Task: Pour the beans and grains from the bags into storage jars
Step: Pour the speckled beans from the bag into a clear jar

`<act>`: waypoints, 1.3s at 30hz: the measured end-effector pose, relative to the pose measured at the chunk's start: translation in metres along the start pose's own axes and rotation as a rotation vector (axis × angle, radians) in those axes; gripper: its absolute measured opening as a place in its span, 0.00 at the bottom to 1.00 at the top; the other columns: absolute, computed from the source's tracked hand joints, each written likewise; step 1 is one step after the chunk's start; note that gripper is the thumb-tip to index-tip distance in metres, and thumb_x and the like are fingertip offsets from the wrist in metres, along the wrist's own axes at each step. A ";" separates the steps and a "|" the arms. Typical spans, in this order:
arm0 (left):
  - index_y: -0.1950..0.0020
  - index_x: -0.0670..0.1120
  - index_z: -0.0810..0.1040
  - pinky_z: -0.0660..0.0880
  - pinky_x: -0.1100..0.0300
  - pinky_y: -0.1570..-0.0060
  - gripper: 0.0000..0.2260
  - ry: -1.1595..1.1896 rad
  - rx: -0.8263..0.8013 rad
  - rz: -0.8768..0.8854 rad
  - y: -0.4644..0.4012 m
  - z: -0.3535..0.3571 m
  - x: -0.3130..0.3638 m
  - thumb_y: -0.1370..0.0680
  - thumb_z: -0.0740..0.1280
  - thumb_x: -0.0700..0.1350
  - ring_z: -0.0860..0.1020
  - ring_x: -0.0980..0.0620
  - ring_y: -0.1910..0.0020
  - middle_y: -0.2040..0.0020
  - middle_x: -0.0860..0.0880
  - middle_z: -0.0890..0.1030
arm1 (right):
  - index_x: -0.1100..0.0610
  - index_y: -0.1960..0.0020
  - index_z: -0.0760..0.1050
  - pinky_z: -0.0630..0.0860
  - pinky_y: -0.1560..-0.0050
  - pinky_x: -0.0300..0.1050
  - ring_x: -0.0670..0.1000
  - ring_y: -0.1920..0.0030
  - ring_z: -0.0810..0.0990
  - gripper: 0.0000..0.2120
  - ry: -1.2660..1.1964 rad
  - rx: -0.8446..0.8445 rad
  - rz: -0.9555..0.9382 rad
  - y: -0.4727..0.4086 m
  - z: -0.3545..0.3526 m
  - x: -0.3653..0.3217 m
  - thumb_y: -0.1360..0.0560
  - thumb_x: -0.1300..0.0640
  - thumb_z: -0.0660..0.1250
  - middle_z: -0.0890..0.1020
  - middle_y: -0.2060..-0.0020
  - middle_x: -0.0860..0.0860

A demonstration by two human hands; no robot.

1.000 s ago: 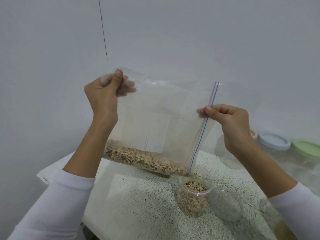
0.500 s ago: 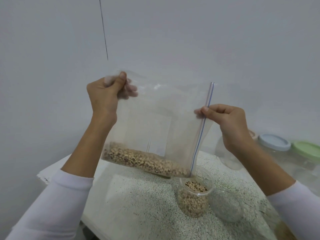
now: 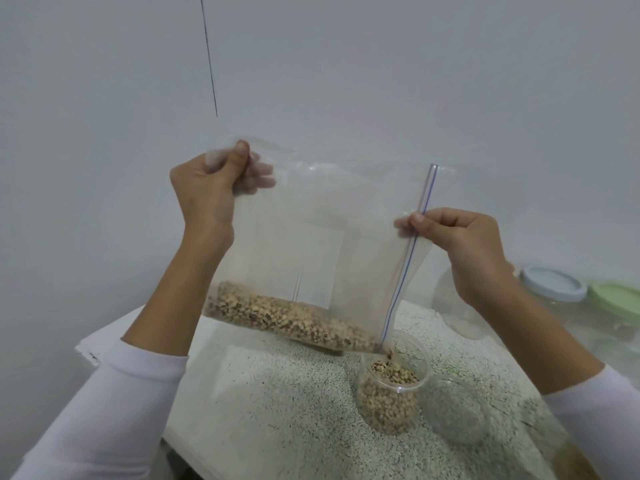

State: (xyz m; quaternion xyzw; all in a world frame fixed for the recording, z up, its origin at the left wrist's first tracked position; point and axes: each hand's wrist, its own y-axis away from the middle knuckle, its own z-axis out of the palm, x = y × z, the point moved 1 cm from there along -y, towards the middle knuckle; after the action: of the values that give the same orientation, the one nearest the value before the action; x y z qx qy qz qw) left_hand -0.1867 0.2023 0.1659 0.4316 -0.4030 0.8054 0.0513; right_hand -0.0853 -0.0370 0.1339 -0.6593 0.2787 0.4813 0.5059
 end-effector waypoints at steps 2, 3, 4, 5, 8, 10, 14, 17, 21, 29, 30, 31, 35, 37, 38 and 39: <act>0.62 0.40 0.79 0.76 0.59 0.68 0.09 -0.019 -0.045 0.002 0.001 0.002 0.001 0.22 0.67 0.40 0.82 0.50 0.71 0.71 0.50 0.82 | 0.60 0.58 0.83 0.70 0.42 0.36 0.45 0.56 0.83 0.04 0.026 -0.042 0.023 0.001 0.002 0.001 0.27 0.61 0.70 0.86 0.64 0.51; 0.62 0.40 0.79 0.77 0.59 0.68 0.09 -0.022 -0.049 0.004 0.002 0.002 0.000 0.22 0.67 0.40 0.82 0.50 0.71 0.71 0.50 0.82 | 0.60 0.57 0.83 0.69 0.43 0.34 0.45 0.55 0.83 0.05 0.029 -0.046 0.030 0.002 0.003 0.002 0.27 0.61 0.70 0.86 0.63 0.52; 0.62 0.41 0.79 0.77 0.58 0.68 0.09 -0.018 -0.039 0.006 0.001 0.002 0.000 0.22 0.67 0.40 0.82 0.50 0.71 0.71 0.50 0.82 | 0.61 0.57 0.83 0.69 0.44 0.33 0.44 0.56 0.83 0.05 0.023 -0.033 0.028 0.002 0.002 0.001 0.27 0.61 0.70 0.85 0.63 0.51; 0.63 0.41 0.79 0.76 0.58 0.68 0.09 -0.012 -0.025 0.007 0.001 0.001 0.000 0.22 0.67 0.41 0.82 0.50 0.71 0.71 0.50 0.82 | 0.61 0.57 0.83 0.70 0.45 0.31 0.43 0.56 0.83 0.05 0.014 -0.013 0.018 0.001 0.001 0.000 0.27 0.61 0.69 0.85 0.63 0.50; 0.62 0.41 0.80 0.76 0.57 0.67 0.09 -0.008 -0.064 0.003 -0.001 0.000 -0.001 0.22 0.67 0.41 0.82 0.49 0.71 0.71 0.50 0.83 | 0.60 0.58 0.83 0.70 0.45 0.32 0.43 0.57 0.83 0.04 0.018 -0.033 0.017 0.001 0.002 0.000 0.27 0.61 0.69 0.85 0.65 0.50; 0.62 0.40 0.80 0.77 0.59 0.68 0.09 -0.012 -0.073 -0.003 0.000 0.001 -0.001 0.22 0.67 0.41 0.82 0.49 0.71 0.70 0.49 0.83 | 0.59 0.58 0.83 0.69 0.43 0.34 0.44 0.56 0.83 0.04 0.035 -0.056 0.030 0.002 0.003 0.001 0.27 0.61 0.70 0.86 0.64 0.51; 0.62 0.40 0.79 0.76 0.62 0.69 0.09 -0.019 -0.068 -0.011 0.000 0.002 -0.002 0.22 0.67 0.41 0.82 0.51 0.72 0.71 0.50 0.83 | 0.58 0.59 0.83 0.69 0.41 0.37 0.45 0.54 0.83 0.04 0.021 -0.020 0.009 0.002 0.001 -0.001 0.27 0.61 0.70 0.85 0.62 0.52; 0.61 0.40 0.79 0.76 0.63 0.70 0.09 -0.027 -0.086 -0.017 0.001 0.002 -0.002 0.22 0.67 0.41 0.82 0.51 0.71 0.71 0.50 0.83 | 0.59 0.59 0.83 0.69 0.41 0.37 0.45 0.55 0.83 0.04 0.040 -0.065 0.024 0.004 0.003 0.001 0.27 0.61 0.70 0.86 0.63 0.52; 0.61 0.40 0.79 0.77 0.57 0.66 0.09 -0.012 -0.080 -0.011 -0.001 0.001 0.000 0.22 0.67 0.41 0.82 0.50 0.71 0.71 0.50 0.83 | 0.60 0.58 0.83 0.70 0.43 0.35 0.44 0.56 0.83 0.04 0.019 -0.029 0.007 0.001 0.001 -0.001 0.27 0.61 0.69 0.85 0.63 0.52; 0.61 0.40 0.80 0.76 0.60 0.68 0.09 -0.035 -0.118 0.004 -0.001 0.000 0.001 0.22 0.67 0.41 0.82 0.50 0.71 0.70 0.50 0.83 | 0.61 0.57 0.83 0.69 0.49 0.26 0.42 0.58 0.82 0.05 0.019 -0.039 0.025 0.001 0.001 0.001 0.27 0.60 0.69 0.85 0.65 0.50; 0.61 0.40 0.80 0.76 0.60 0.68 0.09 -0.033 -0.107 0.005 -0.001 0.000 0.001 0.22 0.67 0.41 0.82 0.50 0.71 0.70 0.50 0.83 | 0.61 0.56 0.83 0.69 0.49 0.27 0.42 0.58 0.83 0.05 0.020 -0.048 0.029 0.001 0.001 0.001 0.27 0.60 0.69 0.85 0.65 0.50; 0.61 0.40 0.79 0.76 0.60 0.68 0.09 -0.026 -0.089 0.008 -0.002 -0.001 0.000 0.22 0.67 0.42 0.82 0.50 0.71 0.70 0.50 0.83 | 0.61 0.57 0.83 0.69 0.49 0.27 0.42 0.58 0.83 0.05 0.015 -0.042 0.023 0.001 0.001 0.001 0.27 0.61 0.69 0.85 0.65 0.49; 0.61 0.40 0.79 0.76 0.60 0.69 0.09 -0.029 -0.092 0.010 -0.003 -0.001 0.001 0.22 0.66 0.41 0.82 0.50 0.71 0.71 0.50 0.83 | 0.60 0.58 0.83 0.69 0.44 0.32 0.42 0.57 0.82 0.05 0.025 -0.033 0.013 0.001 0.001 -0.001 0.27 0.61 0.69 0.85 0.65 0.51; 0.61 0.40 0.79 0.76 0.59 0.68 0.09 -0.027 -0.092 0.009 -0.003 -0.002 0.002 0.22 0.67 0.41 0.82 0.50 0.71 0.71 0.50 0.83 | 0.61 0.57 0.83 0.69 0.47 0.28 0.41 0.58 0.82 0.05 0.027 -0.050 0.023 0.002 0.002 -0.001 0.27 0.60 0.69 0.85 0.64 0.51; 0.62 0.40 0.79 0.76 0.58 0.68 0.09 -0.021 -0.076 0.012 -0.003 -0.003 0.002 0.22 0.67 0.41 0.82 0.50 0.71 0.71 0.50 0.82 | 0.61 0.57 0.83 0.69 0.49 0.26 0.41 0.58 0.82 0.05 0.021 -0.037 0.018 0.002 0.001 -0.002 0.27 0.61 0.69 0.85 0.64 0.51; 0.62 0.40 0.79 0.76 0.58 0.67 0.09 -0.017 -0.063 0.015 -0.004 -0.003 0.002 0.22 0.67 0.41 0.82 0.50 0.71 0.71 0.51 0.82 | 0.60 0.58 0.83 0.69 0.50 0.26 0.41 0.58 0.82 0.05 0.012 -0.021 0.007 0.001 0.001 -0.003 0.27 0.61 0.69 0.85 0.64 0.51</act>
State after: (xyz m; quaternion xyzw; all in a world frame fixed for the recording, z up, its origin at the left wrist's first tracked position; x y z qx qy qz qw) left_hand -0.1886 0.2070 0.1693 0.4335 -0.4319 0.7890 0.0553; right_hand -0.0876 -0.0370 0.1358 -0.6664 0.2792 0.4820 0.4957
